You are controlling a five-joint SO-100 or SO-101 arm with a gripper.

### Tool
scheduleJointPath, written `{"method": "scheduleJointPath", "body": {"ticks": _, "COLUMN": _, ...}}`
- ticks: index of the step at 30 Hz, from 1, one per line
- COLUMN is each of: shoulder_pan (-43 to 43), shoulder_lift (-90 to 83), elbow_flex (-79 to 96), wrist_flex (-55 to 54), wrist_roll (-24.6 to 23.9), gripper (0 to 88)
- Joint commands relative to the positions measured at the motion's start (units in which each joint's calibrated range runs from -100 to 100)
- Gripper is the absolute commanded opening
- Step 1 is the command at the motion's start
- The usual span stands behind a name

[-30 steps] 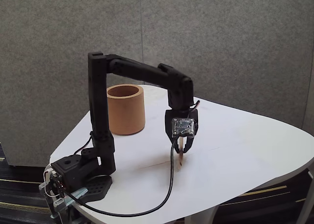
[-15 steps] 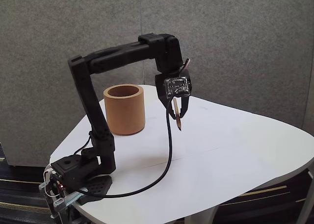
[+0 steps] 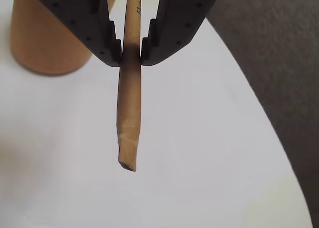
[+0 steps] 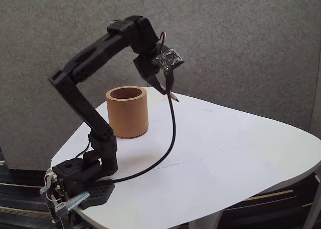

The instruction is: Grab the pen and put it in the pen holder.

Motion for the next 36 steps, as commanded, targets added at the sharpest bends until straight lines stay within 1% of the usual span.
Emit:
{"method": "scheduleJointPath", "body": {"ticks": 1, "shoulder_pan": -3.3, "shoulder_lift": -2.8, "elbow_flex": -3.0, "wrist_flex": -0.4, "wrist_roll": 4.0, "gripper": 0.6}}
{"method": "scheduleJointPath", "body": {"ticks": 5, "shoulder_pan": -6.7, "shoulder_lift": -2.8, "elbow_flex": -3.0, "wrist_flex": -0.7, "wrist_roll": 9.5, "gripper": 0.6}}
{"method": "scheduleJointPath", "body": {"ticks": 8, "shoulder_pan": -9.9, "shoulder_lift": -2.8, "elbow_flex": -3.0, "wrist_flex": -3.1, "wrist_roll": 13.3, "gripper": 0.6}}
{"method": "scheduleJointPath", "body": {"ticks": 13, "shoulder_pan": -13.2, "shoulder_lift": -2.7, "elbow_flex": -2.9, "wrist_flex": -11.4, "wrist_roll": 18.7, "gripper": 0.6}}
{"method": "scheduleJointPath", "body": {"ticks": 16, "shoulder_pan": -14.6, "shoulder_lift": -2.7, "elbow_flex": -2.9, "wrist_flex": -16.0, "wrist_roll": 20.9, "gripper": 0.6}}
{"method": "scheduleJointPath", "body": {"ticks": 24, "shoulder_pan": -16.7, "shoulder_lift": -2.3, "elbow_flex": -2.3, "wrist_flex": -30.8, "wrist_roll": 29.0, "gripper": 0.6}}
{"method": "scheduleJointPath", "body": {"ticks": 26, "shoulder_pan": -18.4, "shoulder_lift": -2.5, "elbow_flex": -1.8, "wrist_flex": -34.2, "wrist_roll": 30.9, "gripper": 0.6}}
{"method": "scheduleJointPath", "body": {"ticks": 33, "shoulder_pan": -22.9, "shoulder_lift": -2.9, "elbow_flex": 4.5, "wrist_flex": -43.3, "wrist_roll": 35.2, "gripper": 0.5}}
{"method": "scheduleJointPath", "body": {"ticks": 36, "shoulder_pan": -23.6, "shoulder_lift": -2.9, "elbow_flex": 6.0, "wrist_flex": -45.8, "wrist_roll": 35.7, "gripper": 0.5}}
